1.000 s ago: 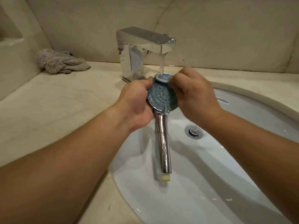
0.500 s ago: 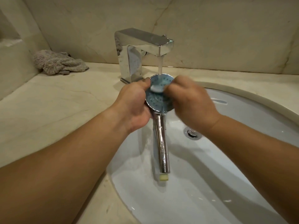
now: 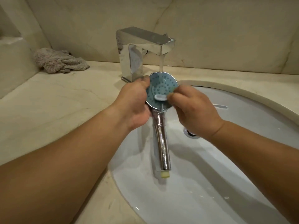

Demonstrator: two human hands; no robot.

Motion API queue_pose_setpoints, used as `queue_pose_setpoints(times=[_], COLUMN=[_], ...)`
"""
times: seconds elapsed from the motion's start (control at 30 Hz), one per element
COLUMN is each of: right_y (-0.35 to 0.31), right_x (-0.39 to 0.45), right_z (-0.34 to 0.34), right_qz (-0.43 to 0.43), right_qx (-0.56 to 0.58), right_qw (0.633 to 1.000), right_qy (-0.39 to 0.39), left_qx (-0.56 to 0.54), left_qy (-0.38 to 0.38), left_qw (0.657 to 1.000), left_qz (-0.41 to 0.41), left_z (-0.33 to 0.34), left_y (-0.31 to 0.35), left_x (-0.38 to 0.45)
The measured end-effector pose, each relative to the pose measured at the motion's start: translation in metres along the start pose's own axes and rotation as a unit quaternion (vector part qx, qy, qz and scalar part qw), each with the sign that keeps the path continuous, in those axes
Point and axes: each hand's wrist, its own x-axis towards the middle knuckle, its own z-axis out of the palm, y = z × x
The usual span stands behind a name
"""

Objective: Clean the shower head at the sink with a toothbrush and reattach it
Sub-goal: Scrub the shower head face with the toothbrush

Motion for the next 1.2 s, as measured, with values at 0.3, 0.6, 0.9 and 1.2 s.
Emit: queue_pose_setpoints(times=[0.3,0.6,0.9,1.2], right_y=[0.004,0.008,0.008,0.011], right_x=[-0.003,-0.007,-0.008,-0.002], right_z=[0.001,0.004,0.000,0.003], right_qz=[0.082,0.066,0.041,0.062], right_qx=[0.019,0.006,-0.035,-0.030], right_qw=[0.996,0.997,0.997,0.996], right_qy=[0.040,0.044,0.054,0.062], left_qx=[-0.015,-0.019,-0.016,-0.007], left_qy=[0.023,0.028,0.028,0.023], left_qw=[1.000,0.999,0.999,1.000], left_qz=[0.006,0.004,0.003,0.005], left_z=[0.000,-0.001,0.000,0.001], left_y=[0.002,0.003,0.002,0.001], left_x=[-0.001,-0.003,-0.004,-0.002])
